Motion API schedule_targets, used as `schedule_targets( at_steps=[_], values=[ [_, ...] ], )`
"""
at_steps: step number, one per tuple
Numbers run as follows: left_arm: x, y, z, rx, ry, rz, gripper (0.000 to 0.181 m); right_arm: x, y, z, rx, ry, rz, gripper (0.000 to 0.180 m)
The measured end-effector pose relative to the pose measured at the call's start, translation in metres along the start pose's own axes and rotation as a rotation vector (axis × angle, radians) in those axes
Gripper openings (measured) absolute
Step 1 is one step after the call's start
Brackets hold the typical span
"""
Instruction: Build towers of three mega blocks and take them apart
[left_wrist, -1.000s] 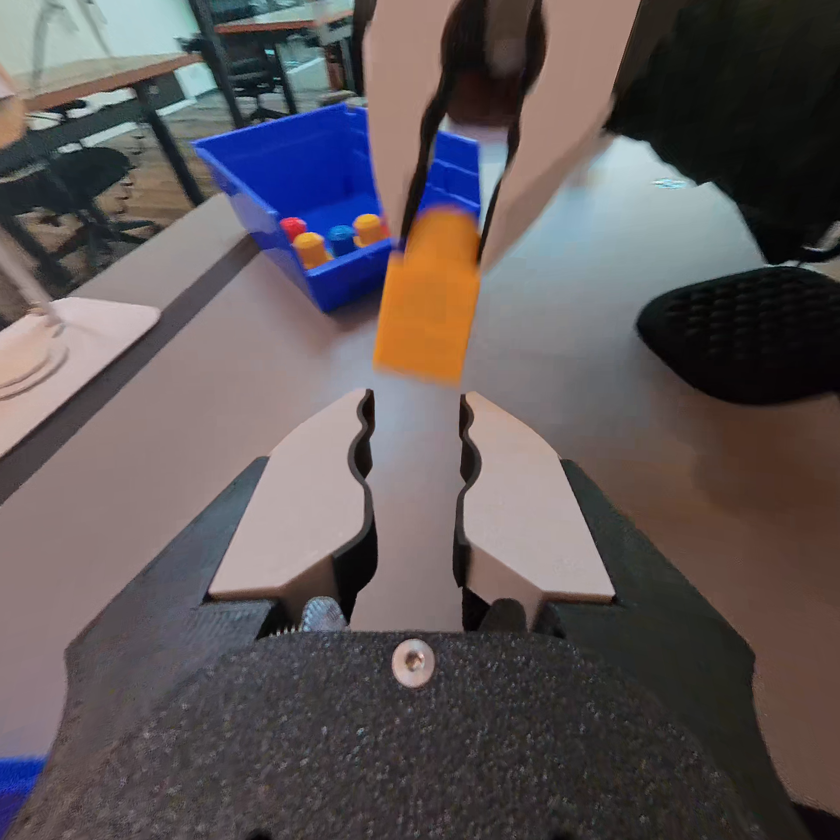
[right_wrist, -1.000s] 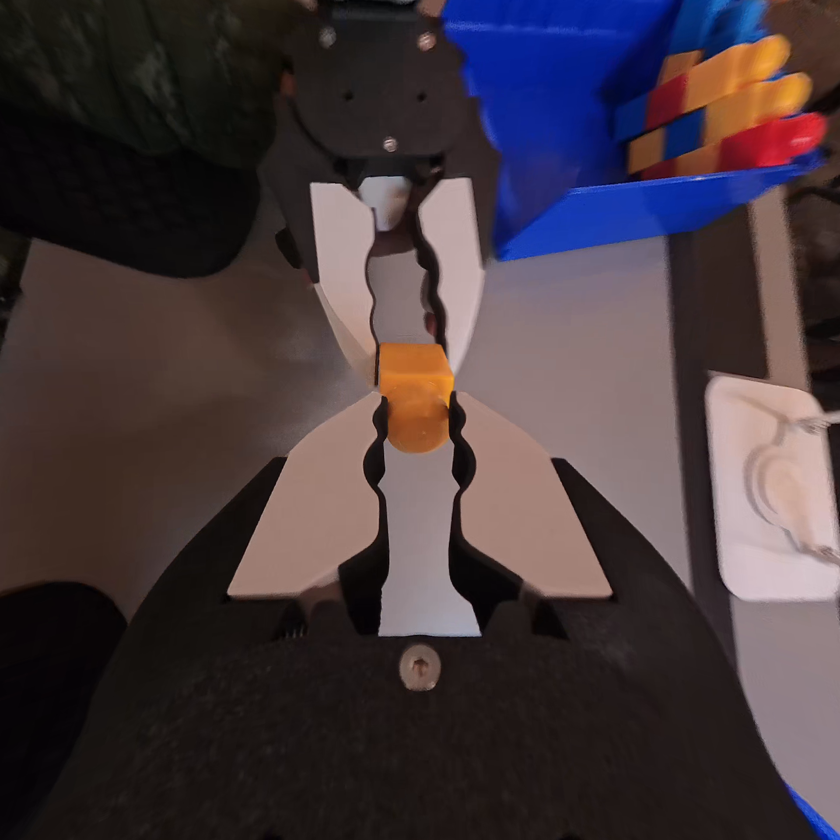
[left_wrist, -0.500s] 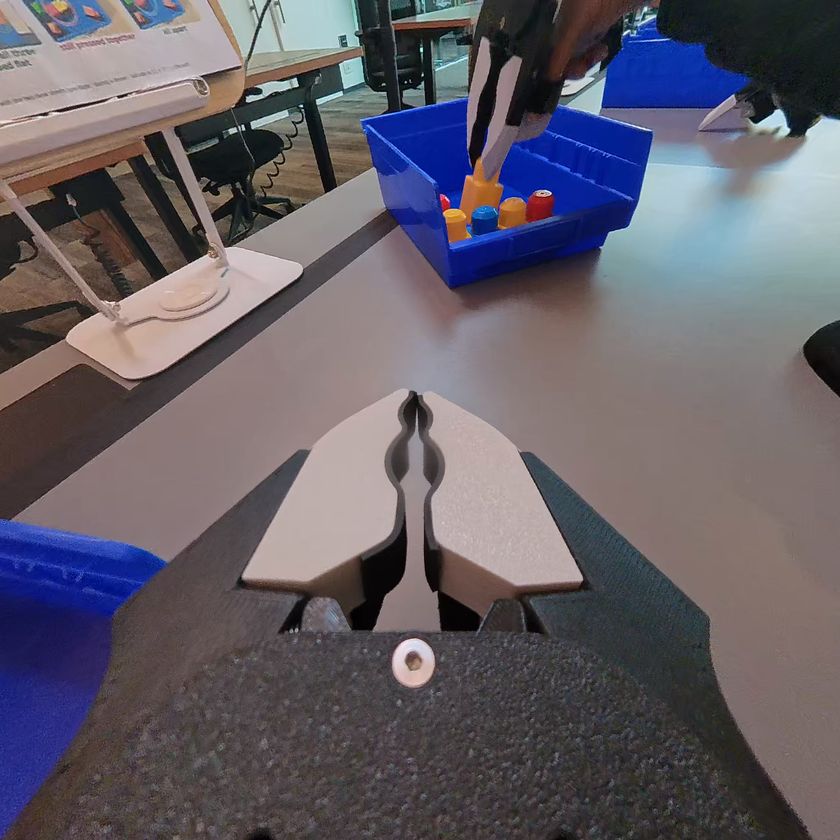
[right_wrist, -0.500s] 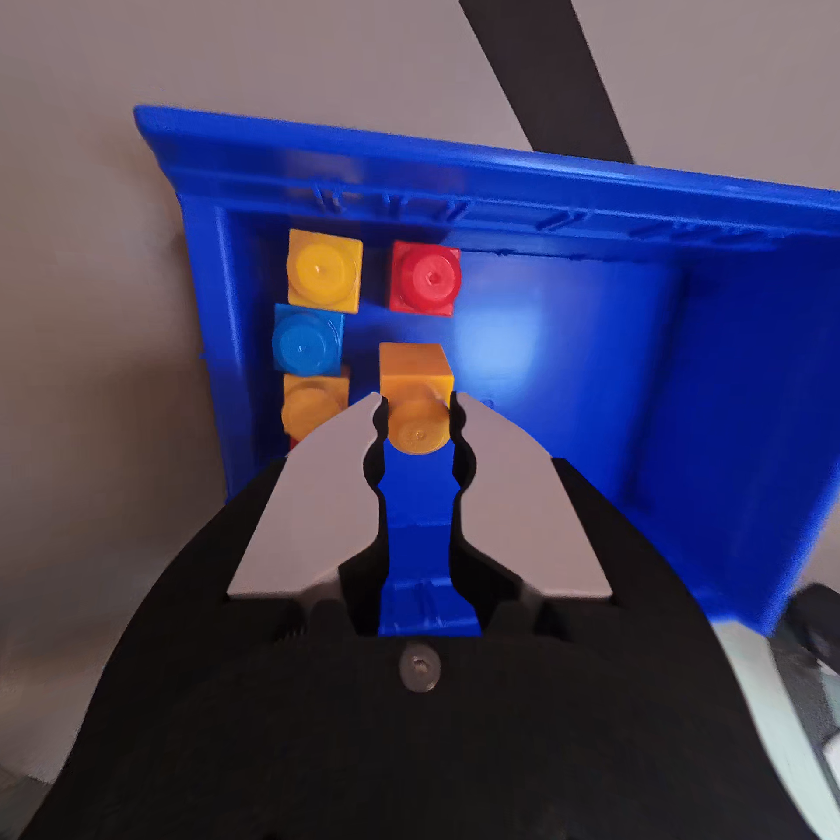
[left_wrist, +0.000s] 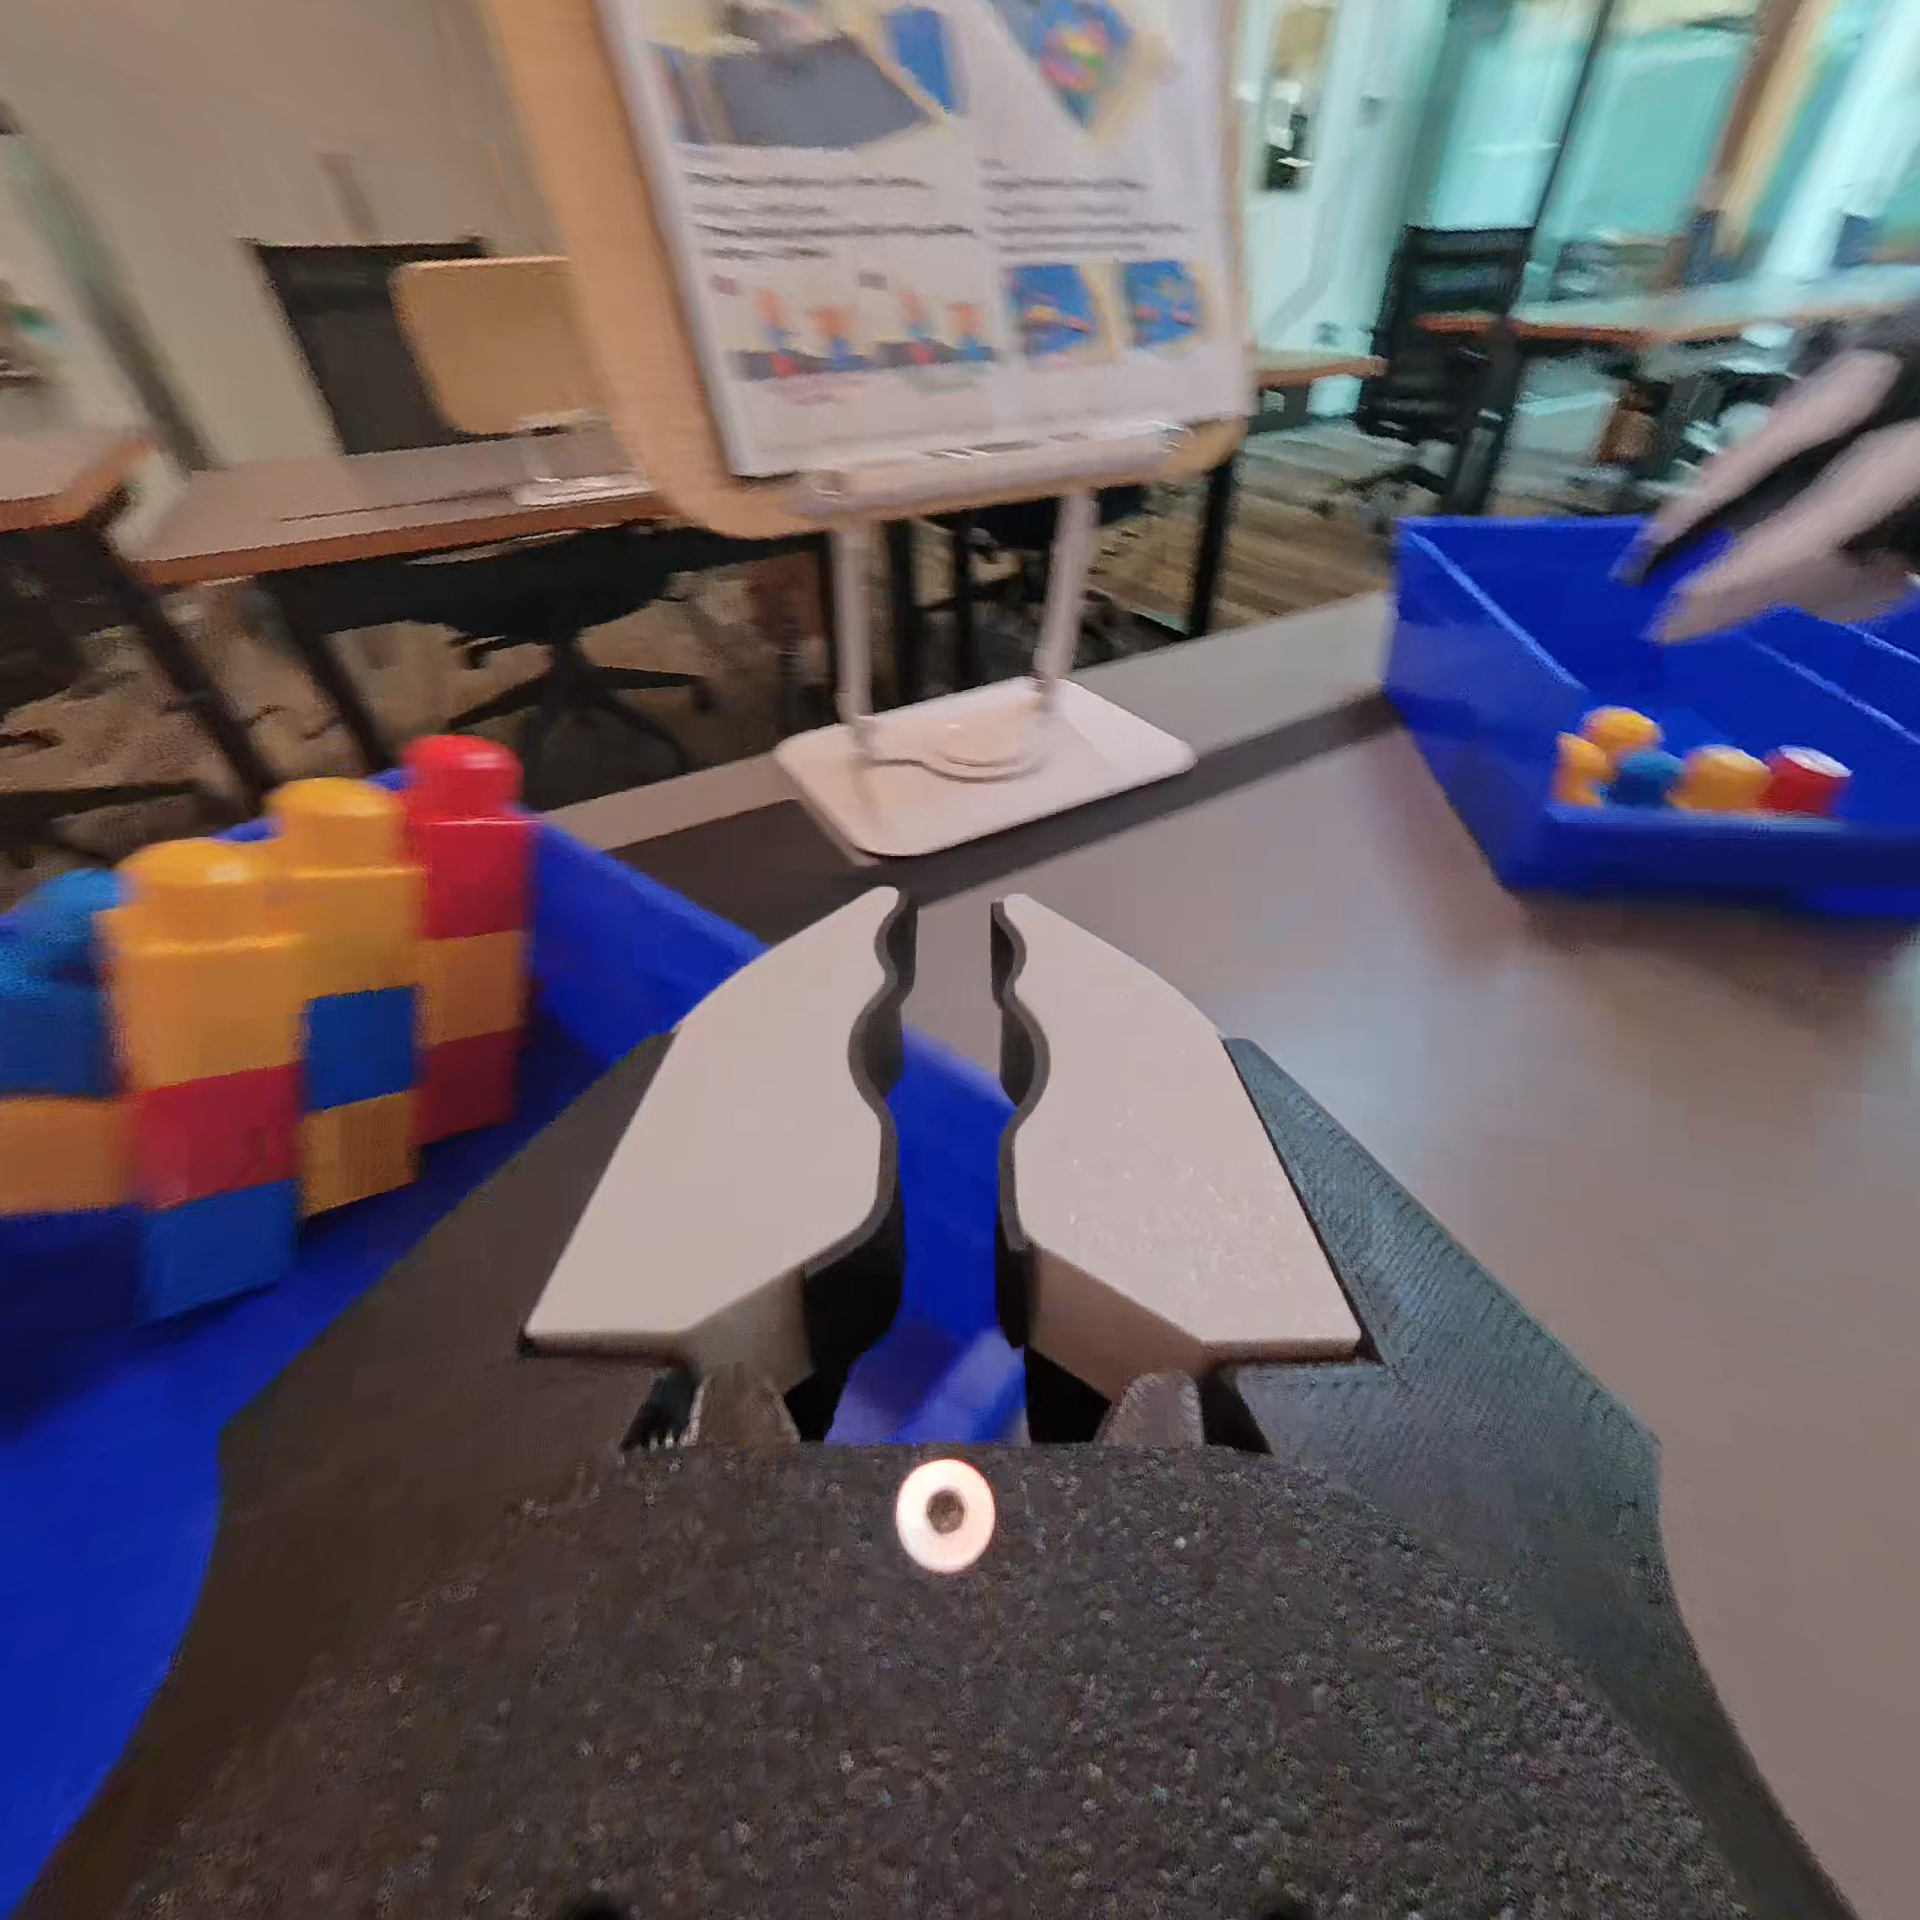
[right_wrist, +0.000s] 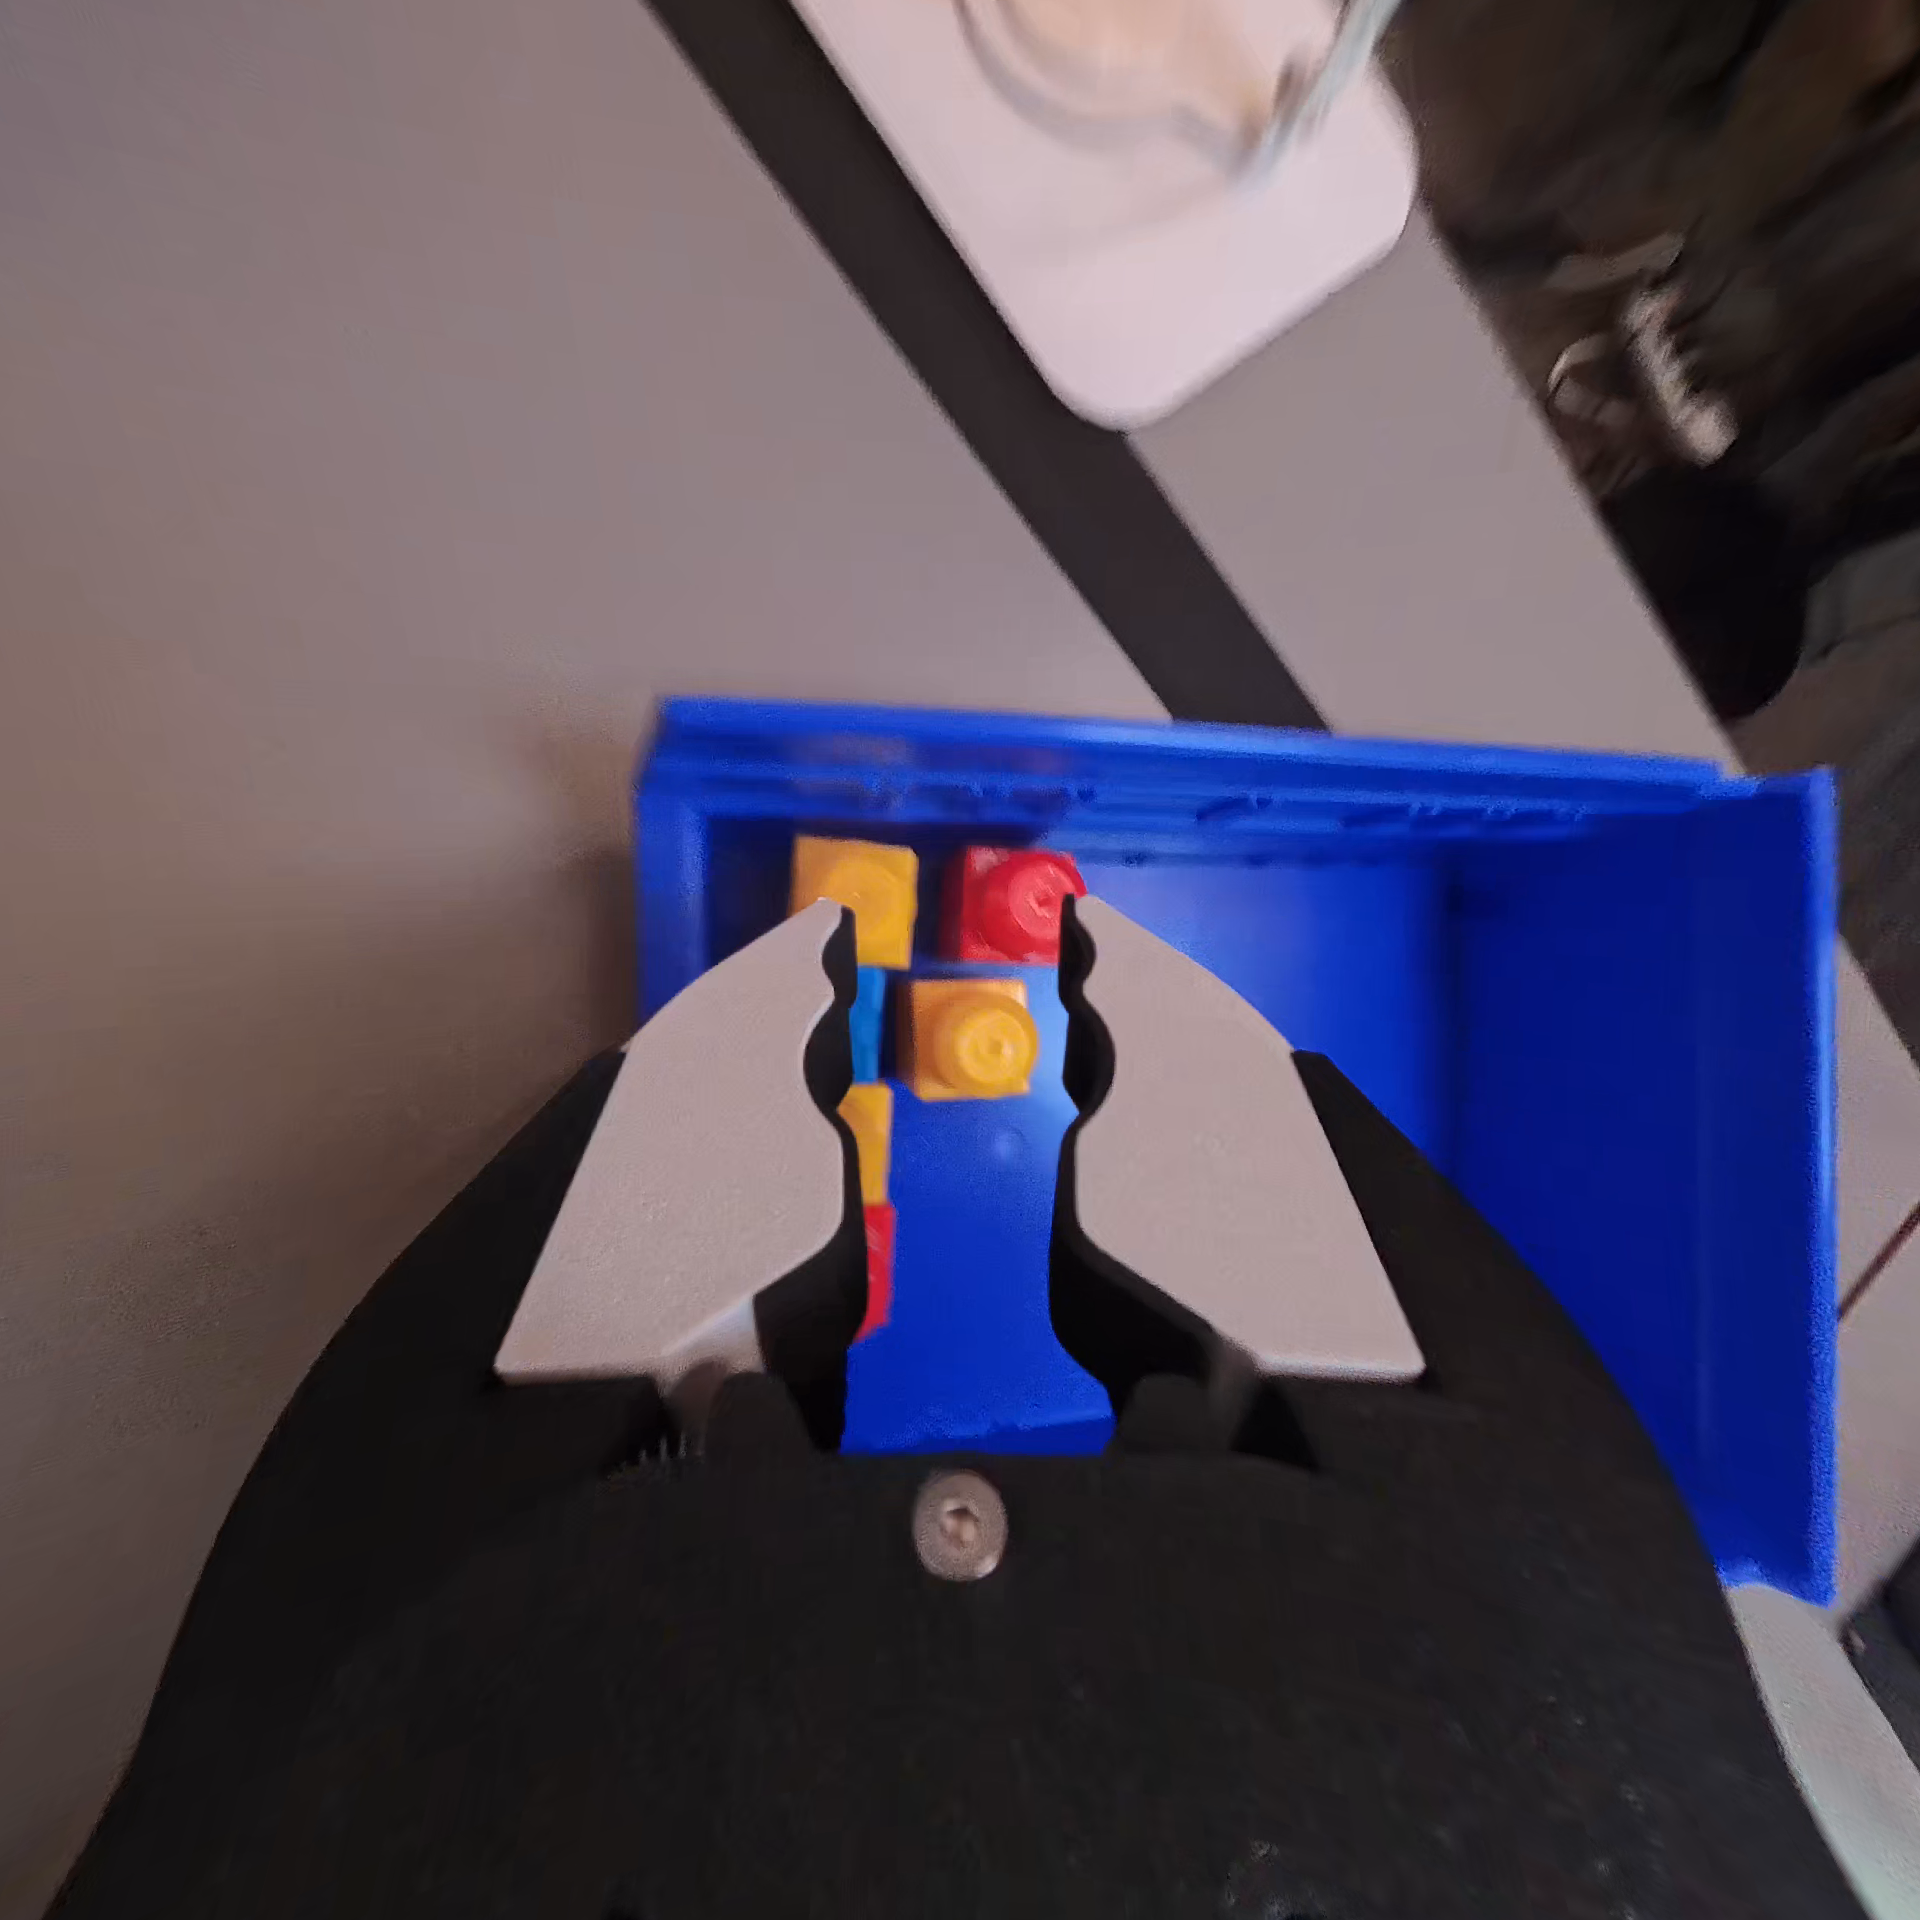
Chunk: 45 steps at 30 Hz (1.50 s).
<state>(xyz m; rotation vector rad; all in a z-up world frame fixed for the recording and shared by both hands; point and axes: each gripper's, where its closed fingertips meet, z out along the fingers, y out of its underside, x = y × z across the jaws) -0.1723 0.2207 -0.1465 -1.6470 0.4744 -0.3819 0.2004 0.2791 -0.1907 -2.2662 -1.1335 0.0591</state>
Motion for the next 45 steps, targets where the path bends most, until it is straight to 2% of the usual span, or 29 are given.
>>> schedule_targets(
  at_steps=[3, 6, 9, 14, 20, 22, 25, 27, 29, 31, 35, 37, 39, 43, 45],
  values=[
    [-0.069, -0.007, -0.008, -0.029, -0.179, -0.030, 0.024, -0.042, -0.035, -0.033, 0.233, -0.001, -0.010, 0.037],
    [-0.124, 0.002, -0.005, -0.172, -0.275, 0.031, 0.037, -0.103, -0.050, -0.055, 0.375, -0.050, -0.058, 0.037],
    [-0.158, 0.020, 0.007, -0.372, -0.305, 0.086, 0.052, -0.166, -0.051, -0.063, 0.450, -0.119, -0.112, 0.037],
    [-0.195, 0.055, 0.036, -0.606, -0.417, 0.267, 0.055, -0.238, -0.046, -0.060, 0.499, -0.269, -0.145, 0.036],
    [-0.212, 0.073, 0.059, -0.599, -0.505, 0.277, 0.049, -0.261, -0.041, -0.052, 0.519, -0.338, -0.155, 0.035],
    [-0.214, 0.070, 0.055, -0.580, -0.542, 0.260, 0.042, -0.262, -0.039, -0.048, 0.523, -0.348, -0.146, 0.035],
    [-0.212, 0.067, 0.043, -0.572, -0.562, 0.254, 0.042, -0.260, -0.039, -0.047, 0.547, -0.349, -0.122, 0.034],
    [-0.208, 0.050, 0.030, -0.527, -0.602, 0.296, 0.041, -0.257, -0.042, -0.049, 0.576, -0.344, -0.105, 0.033],
    [-0.189, 0.021, 0.017, -0.450, -0.607, 0.363, 0.041, -0.255, -0.047, -0.055, 0.613, -0.336, -0.095, 0.032],
    [-0.148, -0.014, 0.006, -0.341, -0.533, 0.456, 0.041, -0.255, -0.052, -0.061, 0.643, -0.335, -0.087, 0.032],
    [-0.024, -0.051, -0.006, -0.196, -0.165, 0.539, 0.041, -0.263, -0.068, -0.073, 0.677, -0.359, -0.063, 0.032],
    [0.044, -0.054, -0.014, -0.140, 0.042, 0.554, 0.041, -0.267, -0.079, -0.080, 0.697, -0.332, -0.064, 0.035],
    [0.097, -0.045, -0.018, -0.149, 0.142, 0.626, 0.041, -0.265, -0.091, -0.087, 0.720, -0.257, -0.054, 0.041],
    [0.165, -0.016, -0.018, -0.162, 0.159, 0.823, 0.041, -0.266, -0.111, -0.099, 0.758, -0.181, 0.033, 0.051],
    [0.185, -0.006, -0.018, -0.165, 0.168, 0.873, 0.041, -0.268, -0.111, -0.088, 0.712, -0.129, 0.033, 0.053]
  ],
)
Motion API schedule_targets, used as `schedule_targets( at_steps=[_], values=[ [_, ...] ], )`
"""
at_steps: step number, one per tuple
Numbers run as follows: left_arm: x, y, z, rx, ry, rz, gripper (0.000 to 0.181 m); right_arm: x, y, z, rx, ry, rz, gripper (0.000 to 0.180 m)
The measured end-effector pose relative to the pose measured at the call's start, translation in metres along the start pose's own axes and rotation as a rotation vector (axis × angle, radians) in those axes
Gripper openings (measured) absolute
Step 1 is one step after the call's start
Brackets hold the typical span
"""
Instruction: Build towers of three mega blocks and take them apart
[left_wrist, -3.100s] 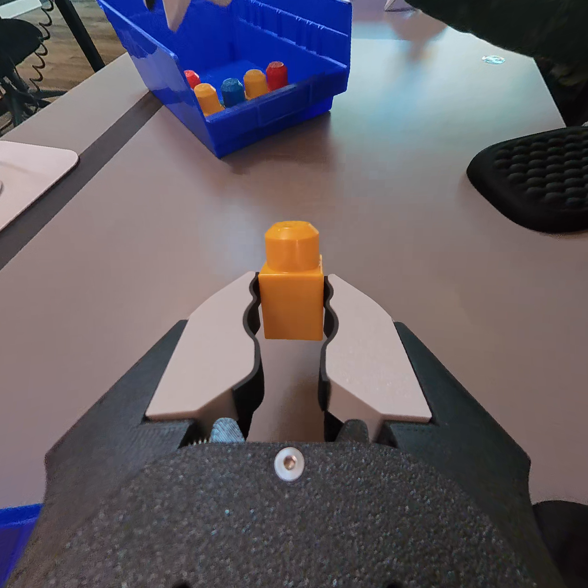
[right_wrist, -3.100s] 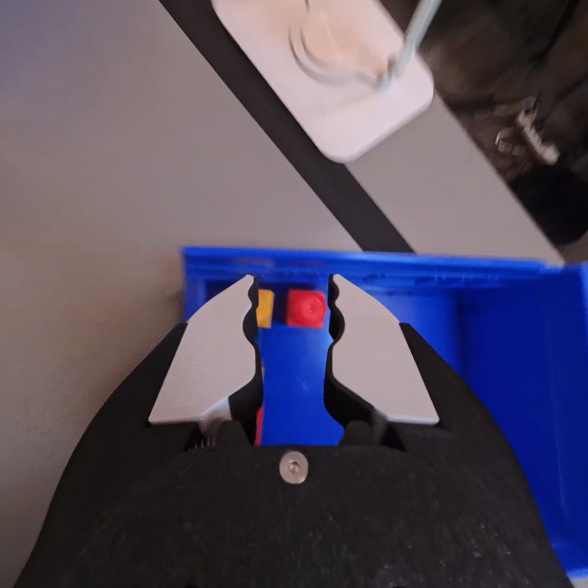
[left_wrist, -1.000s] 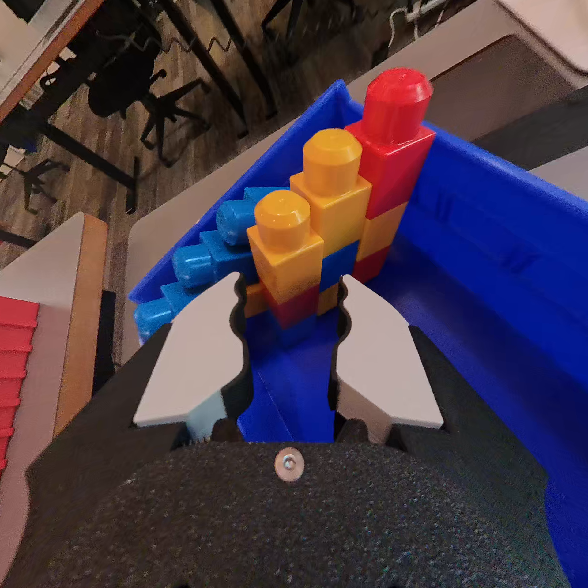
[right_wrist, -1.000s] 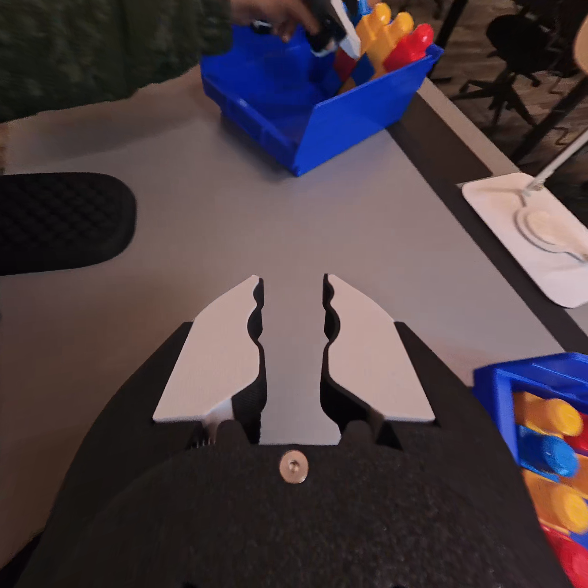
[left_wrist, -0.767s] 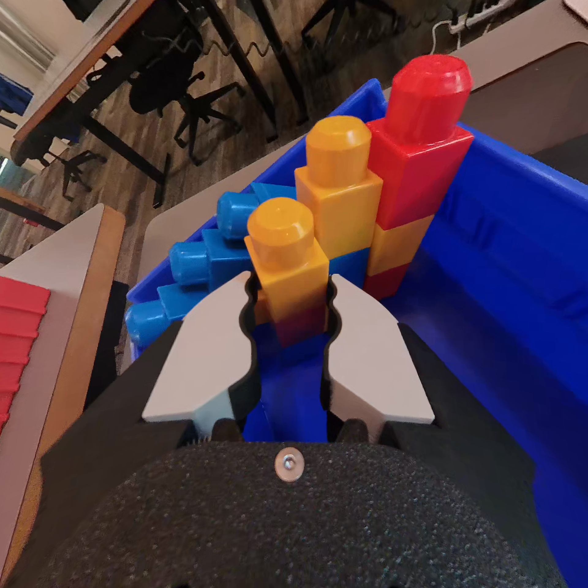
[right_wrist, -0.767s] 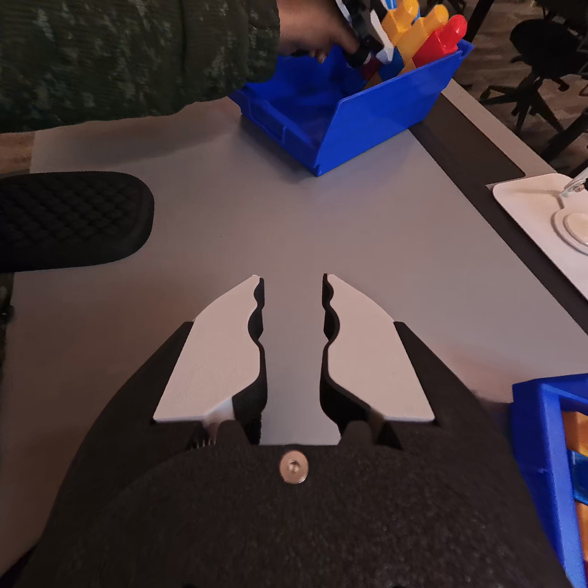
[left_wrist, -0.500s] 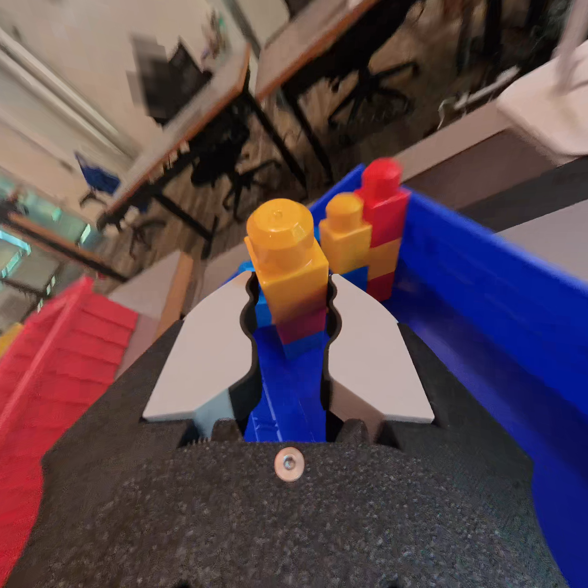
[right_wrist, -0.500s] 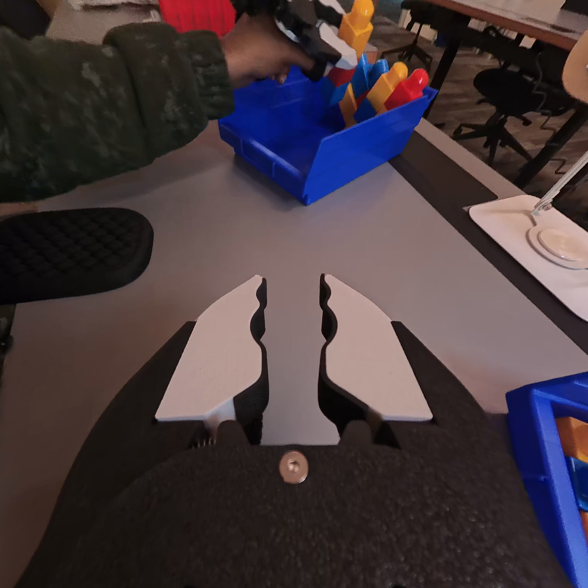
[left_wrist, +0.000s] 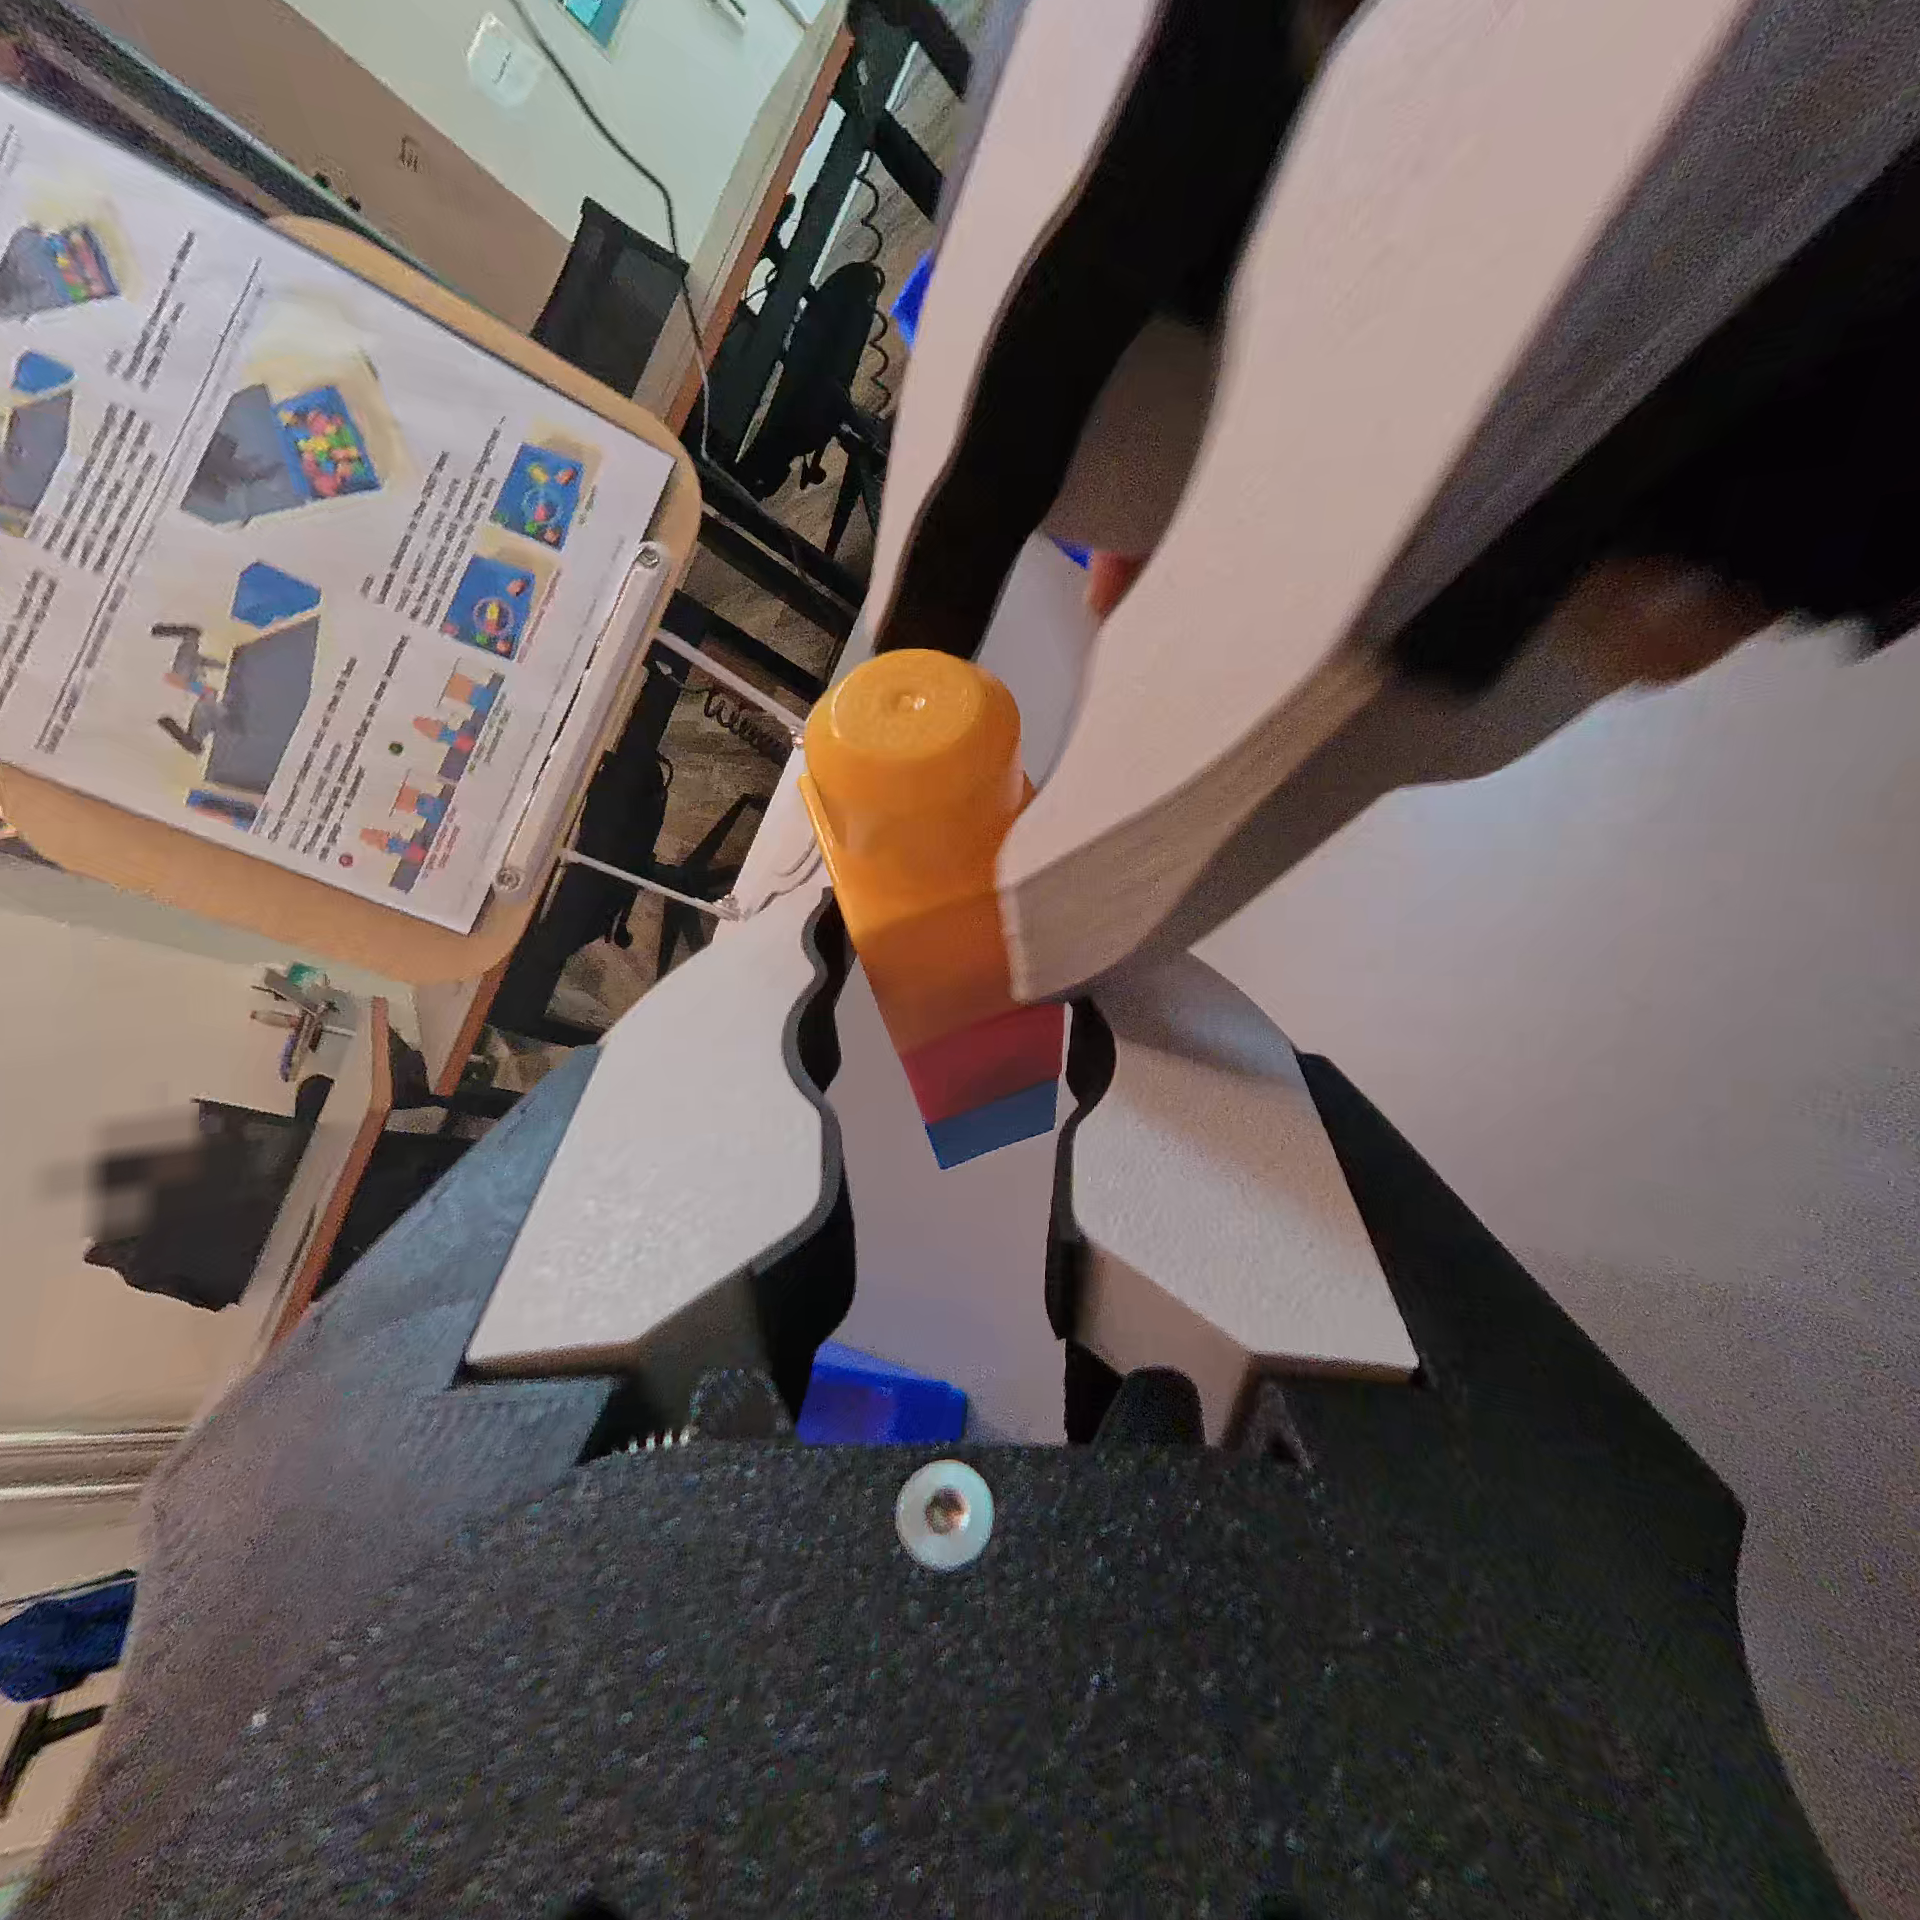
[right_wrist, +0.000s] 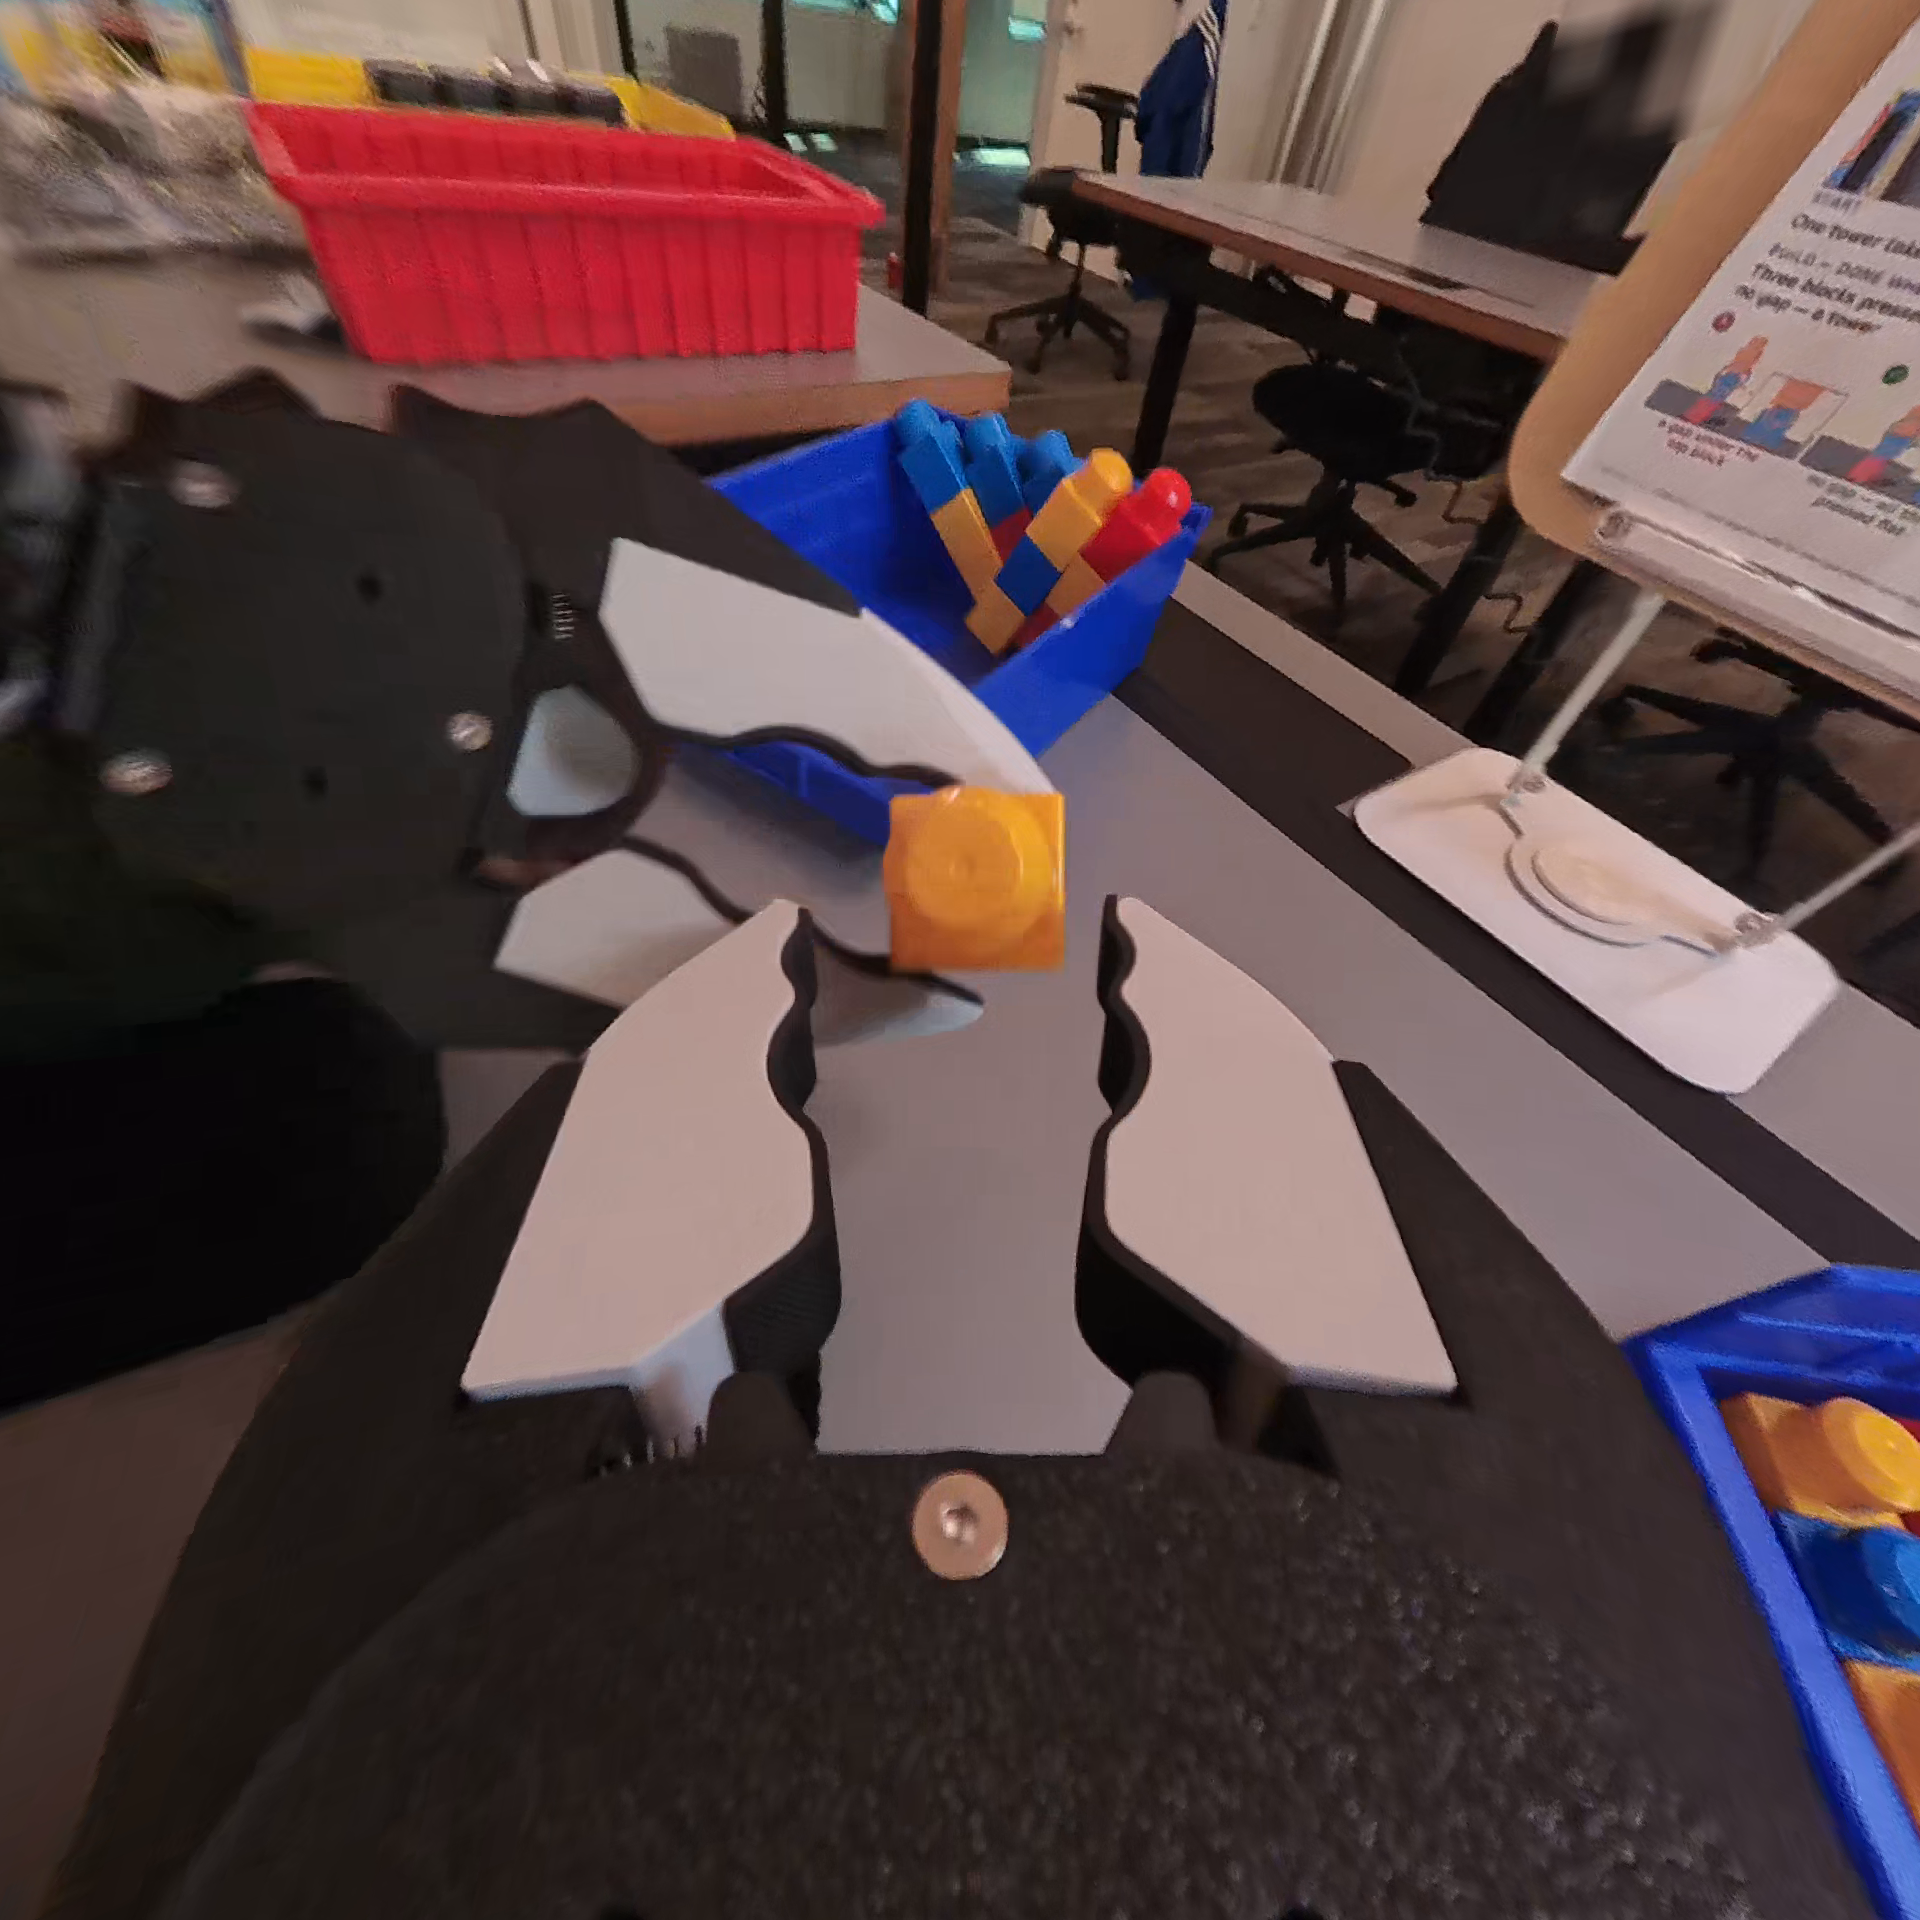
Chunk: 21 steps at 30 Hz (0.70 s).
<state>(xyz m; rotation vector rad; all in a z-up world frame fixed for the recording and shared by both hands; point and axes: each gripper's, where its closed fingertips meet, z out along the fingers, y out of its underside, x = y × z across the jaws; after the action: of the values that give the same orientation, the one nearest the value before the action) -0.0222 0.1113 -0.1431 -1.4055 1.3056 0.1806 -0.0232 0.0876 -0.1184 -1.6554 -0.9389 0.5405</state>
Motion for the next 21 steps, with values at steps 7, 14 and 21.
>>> schedule_targets(
  at_steps=[7, 14, 21],
  values=[
    [0.012, 0.000, -0.004, 0.128, 0.023, 0.047, 0.048, -0.001, 0.015, -0.001, 0.018, -0.103, -0.069, 0.035],
    [0.051, 0.008, -0.015, 0.292, 0.398, -0.110, 0.049, -0.028, 0.014, -0.027, 0.134, -0.439, -0.126, 0.035],
    [0.054, 0.024, -0.011, 0.196, 0.428, -0.114, 0.049, -0.014, 0.028, -0.027, 0.058, -0.365, -0.194, 0.037]
  ],
)
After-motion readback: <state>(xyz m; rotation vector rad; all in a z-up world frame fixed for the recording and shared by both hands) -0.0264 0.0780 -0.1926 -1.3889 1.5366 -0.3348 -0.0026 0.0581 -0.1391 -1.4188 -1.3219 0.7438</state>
